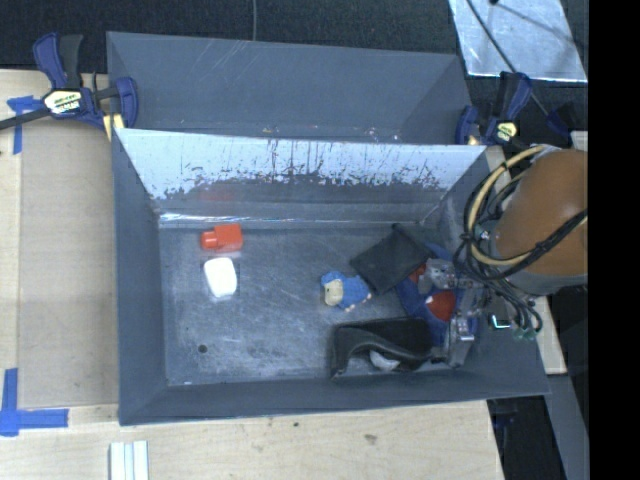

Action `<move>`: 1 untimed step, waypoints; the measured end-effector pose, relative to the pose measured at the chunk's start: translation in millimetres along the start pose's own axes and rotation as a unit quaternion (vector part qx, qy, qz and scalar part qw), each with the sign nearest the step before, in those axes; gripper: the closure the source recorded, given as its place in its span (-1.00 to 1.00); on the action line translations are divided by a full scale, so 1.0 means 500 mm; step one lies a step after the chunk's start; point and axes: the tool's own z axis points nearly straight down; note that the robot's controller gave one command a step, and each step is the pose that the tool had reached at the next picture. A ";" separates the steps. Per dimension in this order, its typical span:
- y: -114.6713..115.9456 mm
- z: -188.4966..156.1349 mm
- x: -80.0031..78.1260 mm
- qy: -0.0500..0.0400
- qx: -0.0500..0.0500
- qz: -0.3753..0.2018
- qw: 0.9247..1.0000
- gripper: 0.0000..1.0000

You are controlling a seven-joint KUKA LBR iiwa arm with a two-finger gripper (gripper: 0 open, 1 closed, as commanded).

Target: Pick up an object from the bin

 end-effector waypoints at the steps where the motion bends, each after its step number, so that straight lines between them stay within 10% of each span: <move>1: 0.031 0.109 -0.106 -0.011 0.002 -0.054 0.998 -1.00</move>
Offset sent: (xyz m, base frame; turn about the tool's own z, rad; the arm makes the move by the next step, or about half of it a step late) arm 0.0537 0.0192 -0.0692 -0.1113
